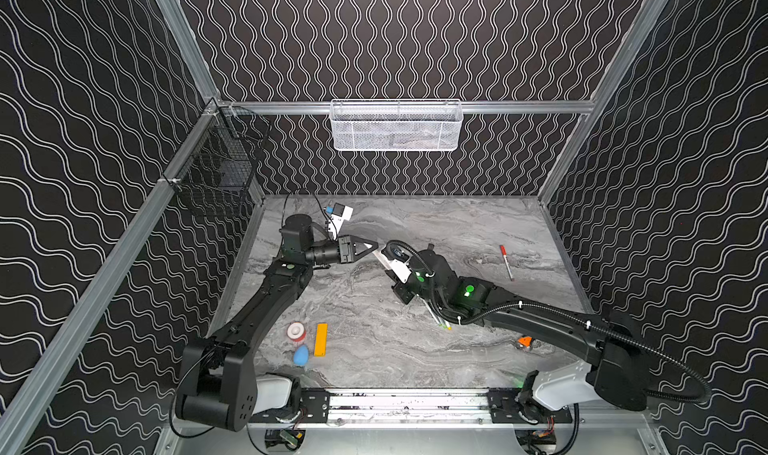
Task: Insert the pens into the pen caps
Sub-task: 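Push the highlighter tip into the pale cap held by the left gripper, then open the left gripper while the right gripper draws the capped highlighter away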
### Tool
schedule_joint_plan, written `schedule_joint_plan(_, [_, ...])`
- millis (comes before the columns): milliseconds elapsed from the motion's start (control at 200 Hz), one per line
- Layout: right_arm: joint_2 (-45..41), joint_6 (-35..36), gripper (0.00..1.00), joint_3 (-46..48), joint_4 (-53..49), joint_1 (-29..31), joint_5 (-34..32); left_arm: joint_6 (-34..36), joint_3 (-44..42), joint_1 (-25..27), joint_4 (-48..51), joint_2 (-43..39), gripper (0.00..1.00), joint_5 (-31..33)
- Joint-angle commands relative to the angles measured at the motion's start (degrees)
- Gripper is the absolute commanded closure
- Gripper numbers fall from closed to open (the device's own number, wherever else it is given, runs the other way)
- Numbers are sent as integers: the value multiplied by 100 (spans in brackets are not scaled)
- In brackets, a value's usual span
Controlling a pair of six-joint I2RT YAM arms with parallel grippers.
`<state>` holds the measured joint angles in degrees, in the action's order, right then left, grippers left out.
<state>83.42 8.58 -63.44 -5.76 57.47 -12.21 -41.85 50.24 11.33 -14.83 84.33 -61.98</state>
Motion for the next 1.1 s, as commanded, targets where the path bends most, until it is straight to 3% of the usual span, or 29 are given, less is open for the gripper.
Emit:
schedule_joint_plan(0, [104,244,100,-352,758,10,238,-37,20,82,25,99,100,-54])
schedule_joint_plan(230, [604,613,100,-1253,623,12,315,342,106,192,551,3,100,21])
schedule_joint_plan(355, [547,559,100,-1041,527,2,317,460,175,185,691,-9,100,55])
schedule_joint_plan(485, [412,356,100,-721,191,12,397,98,81,118,217,55,100,-21])
schedule_joint_plan(591, [263,236,100,-356,-47,3,634,-384,-83,41,-508,55,83,-143])
schedule_joint_plan(721, [254,-31,100,-66,-440,-53,766,-749,-239,-71,-1054,-21,46,-198])
schedule_joint_plan(746, [262,-130,100,-25,-525,-121,832,-785,-277,-113,-1098,-75,37,-147])
schedule_joint_plan(801, [263,-352,100,67,-690,-367,1056,-696,-342,-224,-909,-207,3,53])
schedule_joint_plan(936, [338,-799,99,179,-1255,-1122,1519,-150,-239,-398,-45,-415,1,397])
schedule_joint_plan(1096, [601,-1282,96,101,-1931,-2170,1469,-207,-308,-457,-89,-413,1,473])
